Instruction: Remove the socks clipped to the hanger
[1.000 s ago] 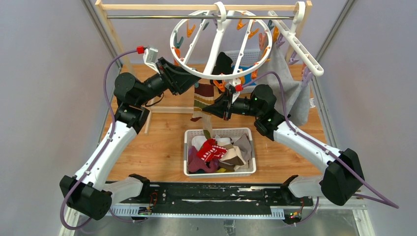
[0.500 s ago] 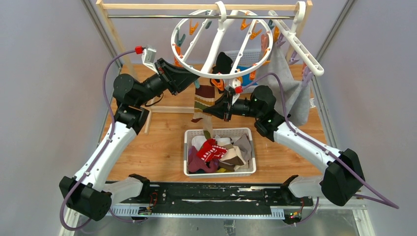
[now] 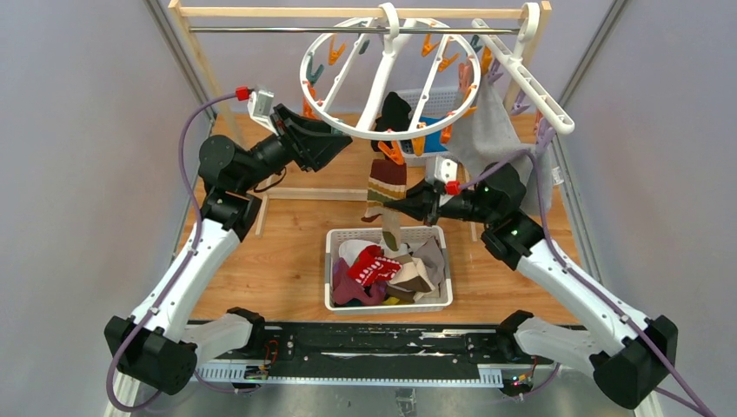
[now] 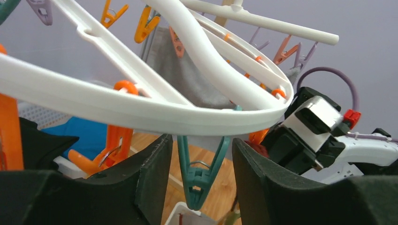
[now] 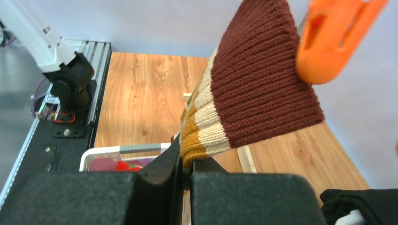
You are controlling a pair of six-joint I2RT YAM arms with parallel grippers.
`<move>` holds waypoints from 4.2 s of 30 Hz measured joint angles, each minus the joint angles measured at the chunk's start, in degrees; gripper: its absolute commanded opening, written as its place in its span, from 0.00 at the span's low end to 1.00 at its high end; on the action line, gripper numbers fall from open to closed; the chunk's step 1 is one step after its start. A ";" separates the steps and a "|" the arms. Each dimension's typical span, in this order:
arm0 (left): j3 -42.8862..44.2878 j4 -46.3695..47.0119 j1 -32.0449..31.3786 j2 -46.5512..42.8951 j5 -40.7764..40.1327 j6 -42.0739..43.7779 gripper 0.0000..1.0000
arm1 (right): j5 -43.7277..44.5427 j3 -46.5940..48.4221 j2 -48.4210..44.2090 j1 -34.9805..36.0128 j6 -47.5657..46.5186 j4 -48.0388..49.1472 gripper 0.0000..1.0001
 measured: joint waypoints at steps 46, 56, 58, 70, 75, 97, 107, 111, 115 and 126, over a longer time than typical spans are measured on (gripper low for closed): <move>0.50 -52.92 2.60 -13.99 -11.45 57.75 1.00 | 21.66 4.98 22.51 20.13 -33.44 -42.75 0.02; 0.50 -53.64 2.60 -14.10 -17.16 58.53 1.00 | 30.38 14.62 37.11 20.94 -30.64 -44.15 0.29; 0.50 -53.90 2.60 -14.10 -19.67 58.40 1.00 | 31.39 14.71 36.65 20.94 -30.29 -44.04 0.43; -1.25 -53.22 4.02 -15.17 -27.21 56.06 1.00 | 34.18 9.88 16.13 18.27 -29.81 -45.20 0.71; -3.26 -51.28 8.02 -16.02 -27.45 53.35 1.00 | 31.06 8.52 6.10 13.57 -28.37 -45.46 0.71; -8.85 -40.61 14.23 -18.32 -25.35 44.37 1.00 | 32.17 2.89 -14.23 -12.02 -12.11 -36.26 0.80; -8.83 -39.95 14.23 -18.95 -22.91 43.36 1.00 | 32.00 -4.28 -19.30 -18.64 -5.60 -29.55 0.80; -9.88 -39.28 14.29 -21.57 -23.04 43.54 1.00 | 30.67 -4.28 -20.09 -20.04 -4.26 -28.85 0.80; -11.82 -38.16 14.38 -24.48 -22.95 43.47 1.00 | 29.09 -4.28 -20.74 -21.16 -3.80 -28.85 0.81; -14.40 -37.00 14.43 -28.35 -22.08 43.71 1.00 | 27.43 -4.87 -21.38 -23.82 -3.15 -28.39 0.81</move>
